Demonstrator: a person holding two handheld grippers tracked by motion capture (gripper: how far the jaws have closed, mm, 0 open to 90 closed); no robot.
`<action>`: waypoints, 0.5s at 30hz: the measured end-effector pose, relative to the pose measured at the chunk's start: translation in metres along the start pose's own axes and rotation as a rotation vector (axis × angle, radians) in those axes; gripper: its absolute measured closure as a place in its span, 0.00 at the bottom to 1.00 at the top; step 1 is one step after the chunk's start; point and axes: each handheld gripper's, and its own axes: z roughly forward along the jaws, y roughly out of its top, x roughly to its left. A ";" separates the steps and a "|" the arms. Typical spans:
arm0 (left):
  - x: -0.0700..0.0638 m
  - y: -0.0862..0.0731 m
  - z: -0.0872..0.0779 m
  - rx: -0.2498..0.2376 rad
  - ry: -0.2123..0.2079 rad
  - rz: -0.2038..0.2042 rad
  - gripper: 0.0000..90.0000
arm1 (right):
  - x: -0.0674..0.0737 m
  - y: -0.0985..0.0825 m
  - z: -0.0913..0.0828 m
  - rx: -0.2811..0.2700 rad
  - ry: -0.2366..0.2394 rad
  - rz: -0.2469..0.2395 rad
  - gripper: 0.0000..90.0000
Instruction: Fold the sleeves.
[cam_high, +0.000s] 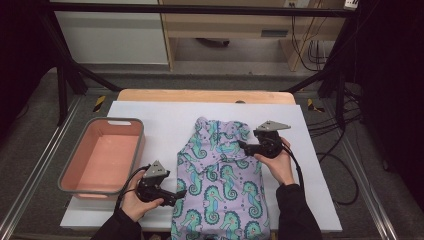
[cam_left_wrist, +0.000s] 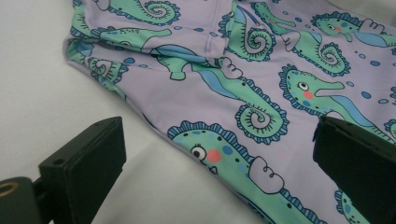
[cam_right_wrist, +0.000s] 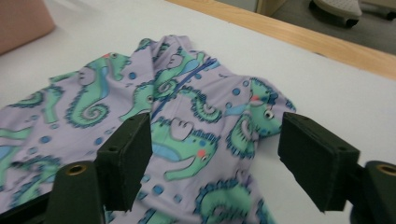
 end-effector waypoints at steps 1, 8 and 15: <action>0.000 0.000 0.000 0.004 -0.001 0.000 0.03 | 0.002 -0.003 -0.006 -0.002 0.011 0.018 0.26; -0.003 0.001 0.002 0.022 -0.007 -0.007 0.06 | 0.011 -0.027 -0.034 0.005 0.039 0.092 0.21; -0.008 -0.001 0.005 0.045 -0.009 -0.008 0.16 | 0.021 -0.066 -0.057 0.020 0.054 0.145 0.21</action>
